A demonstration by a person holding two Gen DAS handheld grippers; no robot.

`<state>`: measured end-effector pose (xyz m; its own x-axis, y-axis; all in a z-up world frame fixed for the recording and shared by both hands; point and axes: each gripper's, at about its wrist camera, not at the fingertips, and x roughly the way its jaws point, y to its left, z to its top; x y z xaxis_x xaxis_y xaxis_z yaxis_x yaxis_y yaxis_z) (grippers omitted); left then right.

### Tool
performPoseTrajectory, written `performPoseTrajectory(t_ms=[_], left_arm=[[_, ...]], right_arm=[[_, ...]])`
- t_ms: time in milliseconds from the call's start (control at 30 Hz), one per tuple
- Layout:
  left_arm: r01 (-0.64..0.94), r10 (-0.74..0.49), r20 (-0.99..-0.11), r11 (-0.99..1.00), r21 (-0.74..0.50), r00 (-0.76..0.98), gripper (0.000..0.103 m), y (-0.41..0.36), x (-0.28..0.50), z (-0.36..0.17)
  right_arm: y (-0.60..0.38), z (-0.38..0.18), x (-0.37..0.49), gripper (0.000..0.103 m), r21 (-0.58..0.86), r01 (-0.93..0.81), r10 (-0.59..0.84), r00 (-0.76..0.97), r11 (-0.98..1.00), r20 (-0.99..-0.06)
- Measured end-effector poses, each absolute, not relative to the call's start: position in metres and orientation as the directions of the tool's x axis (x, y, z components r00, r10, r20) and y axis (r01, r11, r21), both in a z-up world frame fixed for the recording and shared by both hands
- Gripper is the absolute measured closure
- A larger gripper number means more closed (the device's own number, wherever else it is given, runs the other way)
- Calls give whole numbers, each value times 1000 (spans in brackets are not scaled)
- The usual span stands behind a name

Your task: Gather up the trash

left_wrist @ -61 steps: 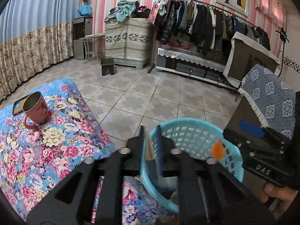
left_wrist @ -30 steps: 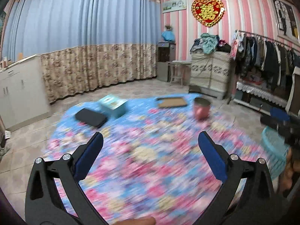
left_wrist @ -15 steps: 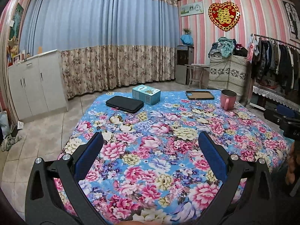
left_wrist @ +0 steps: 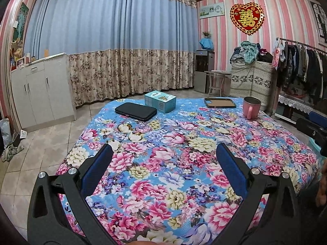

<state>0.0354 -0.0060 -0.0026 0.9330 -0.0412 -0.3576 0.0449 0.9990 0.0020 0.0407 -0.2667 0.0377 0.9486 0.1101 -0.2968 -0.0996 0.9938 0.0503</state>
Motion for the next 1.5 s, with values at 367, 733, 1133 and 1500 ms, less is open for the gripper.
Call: performPoseTrajectory(t_ms=[367, 733, 1133, 1500], left_arm=[[46, -43, -363, 999, -2, 931, 5, -6, 35, -3], [43, -40, -363, 999, 2, 931, 5, -10, 33, -1], [37, -35, -365, 999, 0, 930, 5, -8, 33, -2], [38, -36, -366, 999, -2, 930, 5, -8, 33, -2]], right_arm=[[-266, 38, 40, 4, 42, -84, 93, 951, 996, -295], [-265, 37, 40, 4, 44, -78, 87, 953, 996, -291], [-267, 36, 39, 4, 38, -75, 82, 953, 996, -291], [-267, 36, 39, 4, 32, -75, 81, 953, 997, -294]])
